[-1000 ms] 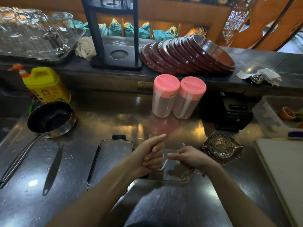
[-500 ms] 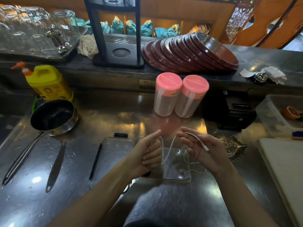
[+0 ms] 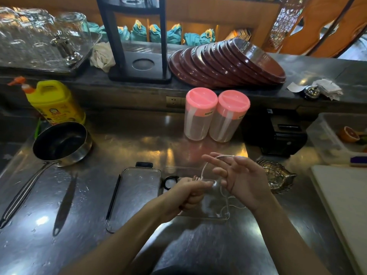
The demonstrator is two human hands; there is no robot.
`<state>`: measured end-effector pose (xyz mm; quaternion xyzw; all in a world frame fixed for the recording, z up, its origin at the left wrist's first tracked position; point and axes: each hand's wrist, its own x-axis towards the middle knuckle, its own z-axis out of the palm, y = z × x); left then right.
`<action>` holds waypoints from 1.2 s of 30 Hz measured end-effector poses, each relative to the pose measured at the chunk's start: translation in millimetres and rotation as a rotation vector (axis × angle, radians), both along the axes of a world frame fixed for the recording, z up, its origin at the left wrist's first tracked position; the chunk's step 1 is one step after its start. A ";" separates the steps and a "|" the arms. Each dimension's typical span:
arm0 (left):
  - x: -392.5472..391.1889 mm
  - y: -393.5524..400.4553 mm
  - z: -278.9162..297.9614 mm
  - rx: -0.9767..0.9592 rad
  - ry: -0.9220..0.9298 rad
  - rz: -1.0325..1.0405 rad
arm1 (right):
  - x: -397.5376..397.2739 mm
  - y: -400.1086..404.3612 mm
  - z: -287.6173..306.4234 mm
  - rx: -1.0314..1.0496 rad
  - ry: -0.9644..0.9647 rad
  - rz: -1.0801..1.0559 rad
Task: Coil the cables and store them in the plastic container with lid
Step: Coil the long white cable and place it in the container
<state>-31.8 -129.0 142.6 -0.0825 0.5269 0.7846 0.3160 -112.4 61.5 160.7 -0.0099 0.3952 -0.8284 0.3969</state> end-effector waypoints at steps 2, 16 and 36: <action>-0.5 -3.1 0.7 0.206 -0.021 -0.027 | -5.6 -3.4 -10.0 0.144 -0.017 -0.126; -4.1 -8.8 -3.1 0.709 -0.089 -0.153 | 11.0 -14.3 -28.9 0.393 0.091 0.069; -6.4 -22.4 -11.9 0.899 -0.122 0.101 | 32.1 -17.0 -41.1 0.143 -0.002 0.132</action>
